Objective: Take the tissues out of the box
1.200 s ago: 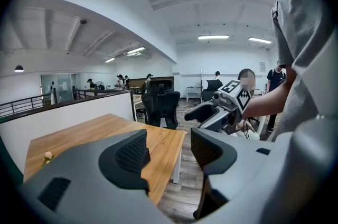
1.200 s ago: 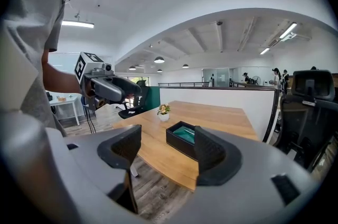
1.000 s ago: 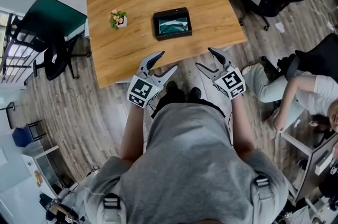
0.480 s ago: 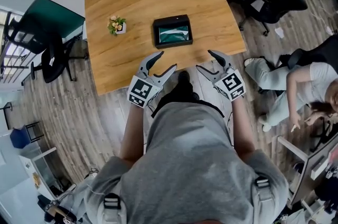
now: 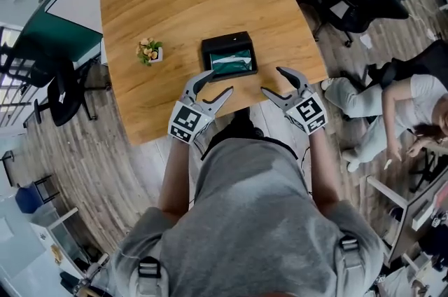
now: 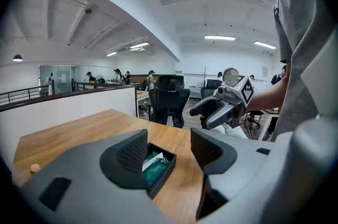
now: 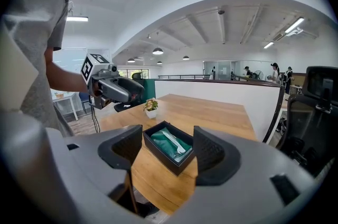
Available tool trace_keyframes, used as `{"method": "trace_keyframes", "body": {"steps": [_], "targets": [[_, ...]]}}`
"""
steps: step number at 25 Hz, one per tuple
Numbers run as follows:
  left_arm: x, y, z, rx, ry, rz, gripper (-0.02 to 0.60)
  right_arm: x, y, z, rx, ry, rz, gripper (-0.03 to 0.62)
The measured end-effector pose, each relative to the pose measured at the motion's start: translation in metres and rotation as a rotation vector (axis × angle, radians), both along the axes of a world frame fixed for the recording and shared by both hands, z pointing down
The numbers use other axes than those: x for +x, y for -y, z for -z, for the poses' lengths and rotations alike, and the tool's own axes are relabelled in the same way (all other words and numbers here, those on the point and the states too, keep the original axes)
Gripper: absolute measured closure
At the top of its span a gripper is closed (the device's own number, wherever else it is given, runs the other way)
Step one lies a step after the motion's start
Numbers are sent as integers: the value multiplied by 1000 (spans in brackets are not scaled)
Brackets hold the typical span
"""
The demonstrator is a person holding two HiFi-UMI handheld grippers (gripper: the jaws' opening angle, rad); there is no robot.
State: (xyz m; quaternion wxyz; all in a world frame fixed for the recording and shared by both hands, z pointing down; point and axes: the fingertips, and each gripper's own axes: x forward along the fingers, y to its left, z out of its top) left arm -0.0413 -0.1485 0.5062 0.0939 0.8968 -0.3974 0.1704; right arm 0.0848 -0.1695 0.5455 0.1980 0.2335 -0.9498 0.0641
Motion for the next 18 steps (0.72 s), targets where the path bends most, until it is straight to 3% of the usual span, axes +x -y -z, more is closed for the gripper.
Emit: {"method": "trace_keyframes", "body": {"steps": [18], "targets": [[-19, 61, -42, -41, 48, -111, 318, -31, 45, -20, -52, -46, -32, 293]]}}
